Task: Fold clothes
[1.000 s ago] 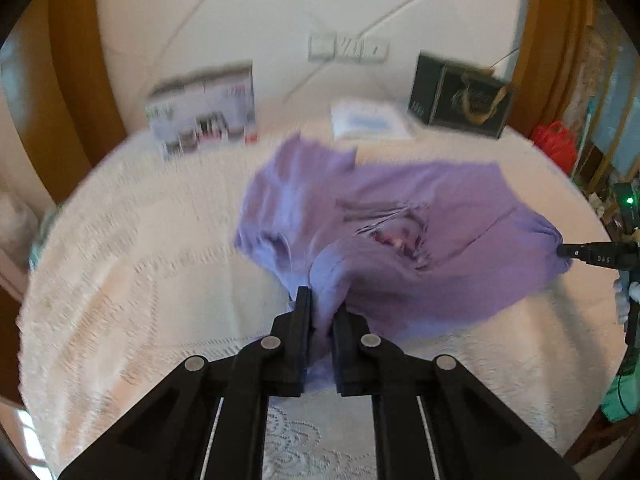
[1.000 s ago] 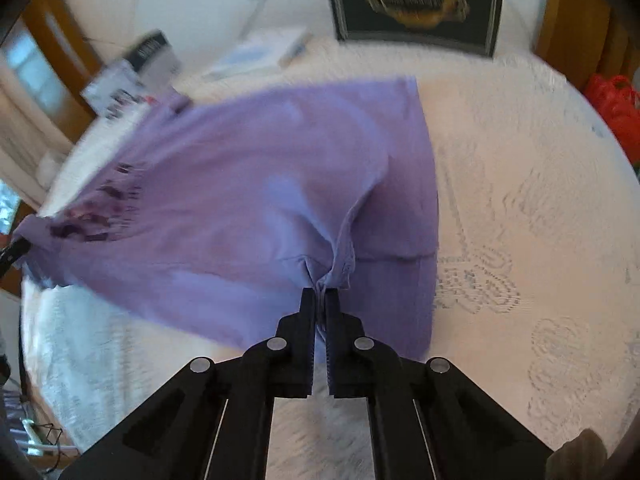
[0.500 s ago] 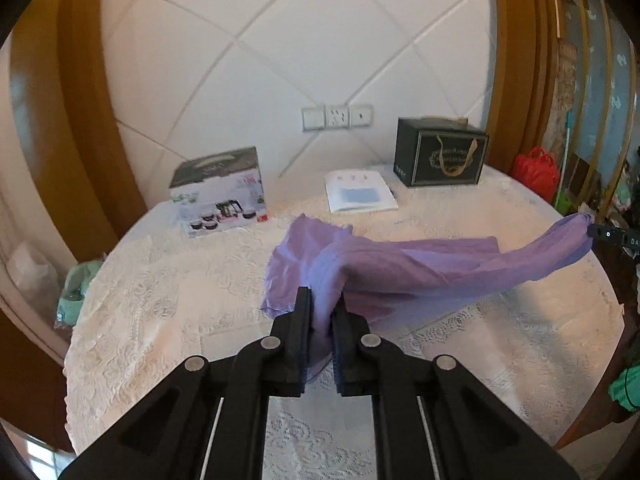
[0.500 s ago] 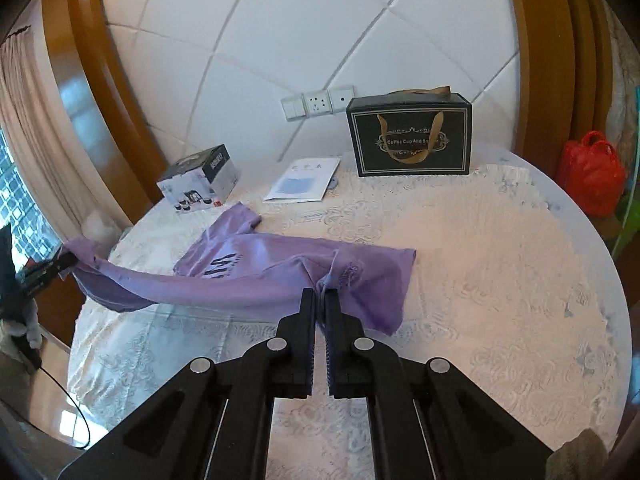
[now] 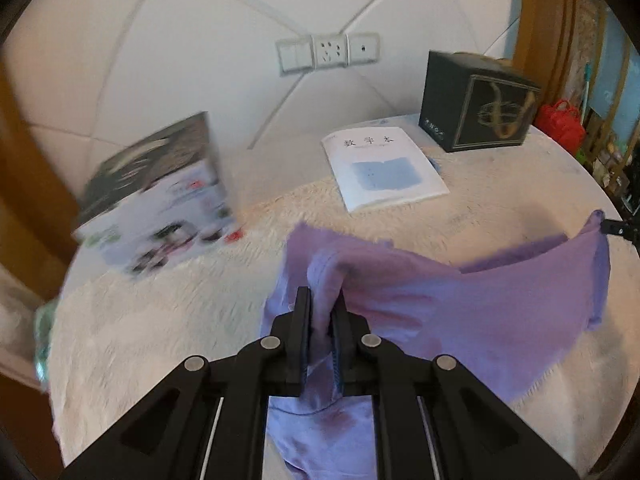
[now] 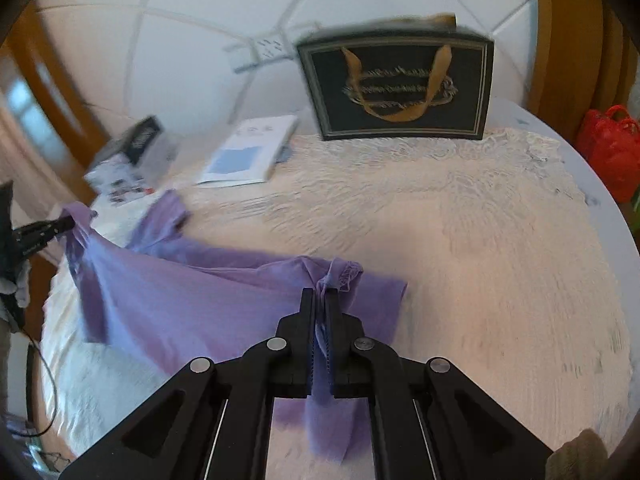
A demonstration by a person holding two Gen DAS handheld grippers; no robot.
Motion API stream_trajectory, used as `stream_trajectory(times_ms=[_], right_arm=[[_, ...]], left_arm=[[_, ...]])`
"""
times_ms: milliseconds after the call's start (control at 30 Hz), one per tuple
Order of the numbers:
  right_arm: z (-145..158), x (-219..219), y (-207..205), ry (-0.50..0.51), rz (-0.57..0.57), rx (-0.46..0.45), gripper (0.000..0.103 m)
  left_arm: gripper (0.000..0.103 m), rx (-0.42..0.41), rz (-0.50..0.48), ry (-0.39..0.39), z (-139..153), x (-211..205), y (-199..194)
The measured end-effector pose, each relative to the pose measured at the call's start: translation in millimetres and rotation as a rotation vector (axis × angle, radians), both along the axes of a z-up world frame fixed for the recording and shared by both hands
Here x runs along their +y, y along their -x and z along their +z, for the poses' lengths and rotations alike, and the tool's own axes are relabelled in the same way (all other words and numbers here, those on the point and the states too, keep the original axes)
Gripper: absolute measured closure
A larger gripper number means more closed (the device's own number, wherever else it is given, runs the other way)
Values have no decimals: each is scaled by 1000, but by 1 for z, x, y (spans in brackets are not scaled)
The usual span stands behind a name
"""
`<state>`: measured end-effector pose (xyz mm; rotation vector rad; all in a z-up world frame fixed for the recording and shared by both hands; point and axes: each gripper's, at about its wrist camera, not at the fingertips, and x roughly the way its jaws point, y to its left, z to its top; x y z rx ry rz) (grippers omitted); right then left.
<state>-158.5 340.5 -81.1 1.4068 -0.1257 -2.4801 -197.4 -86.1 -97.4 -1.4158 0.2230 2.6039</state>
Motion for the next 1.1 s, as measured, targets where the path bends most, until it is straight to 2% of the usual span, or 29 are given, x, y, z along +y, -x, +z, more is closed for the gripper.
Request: stream_trajectory(times_ms=[33, 100, 133, 167, 200, 233, 267, 433, 533, 633, 733, 800, 833, 867, 900, 933, 967, 1000, 1033, 1067, 1100], right_arm=[[-9, -1, 15, -4, -10, -31, 97], [-28, 1, 37, -2, -39, -100, 84], [-34, 4, 41, 11, -49, -120, 78], [-37, 8, 40, 23, -56, -127, 58], [-37, 12, 35, 29, -64, -122, 34], [-35, 17, 27, 32, -75, -113, 25], [-34, 23, 18, 35, -88, -104, 22], [-34, 49, -36, 69, -176, -107, 22], [-44, 60, -71, 85, -218, -152, 22], [-54, 60, -102, 92, -222, -192, 22], [-58, 50, -120, 95, -183, -177, 20], [-62, 39, -124, 82, -148, -159, 2], [-67, 33, -120, 59, -133, -157, 2], [-72, 26, -116, 36, -119, -156, 2], [-77, 20, -113, 13, -104, -154, 2], [-82, 14, -109, -10, -90, -152, 2], [-87, 8, -105, -34, -75, -150, 11], [-92, 2, -101, -57, -61, -148, 59], [-96, -3, -96, -93, -48, -156, 90], [-93, -4, -93, -131, -44, -143, 96], [-86, -4, -91, -165, -43, -114, 96]], left_arm=[[83, -23, 8, -3, -8, 0, 15], [62, -50, 44, -11, -18, -6, 29], [59, -45, 51, -31, -19, -12, 27], [54, -42, 58, -50, -20, -18, 23], [49, -42, 70, -66, -21, -25, 13], [48, -47, 88, -76, -23, -33, 0], [48, -56, 108, -78, -27, -39, -13], [47, -121, 228, -83, -63, -65, -89], [47, -151, 292, -150, -85, -68, -127], [47, -144, 301, -237, -96, -58, -147], [47, -135, 278, -257, -104, -41, -150], [47, -135, 280, -257, -113, -32, -146], [47, -136, 285, -261, -117, -29, -143], [49, -138, 289, -275, -120, -28, -141], [75, -143, 292, -296, -122, -28, -138], [97, -154, 297, -315, -123, -29, -135], [98, -158, 302, -324, -122, -30, -134], [98, -151, 304, -321, -116, -33, -133], [98, -134, 302, -307, -108, -35, -135], [98, -103, 293, -281, -94, -37, -139], [98, -72, 284, -256, -81, -39, -144]])
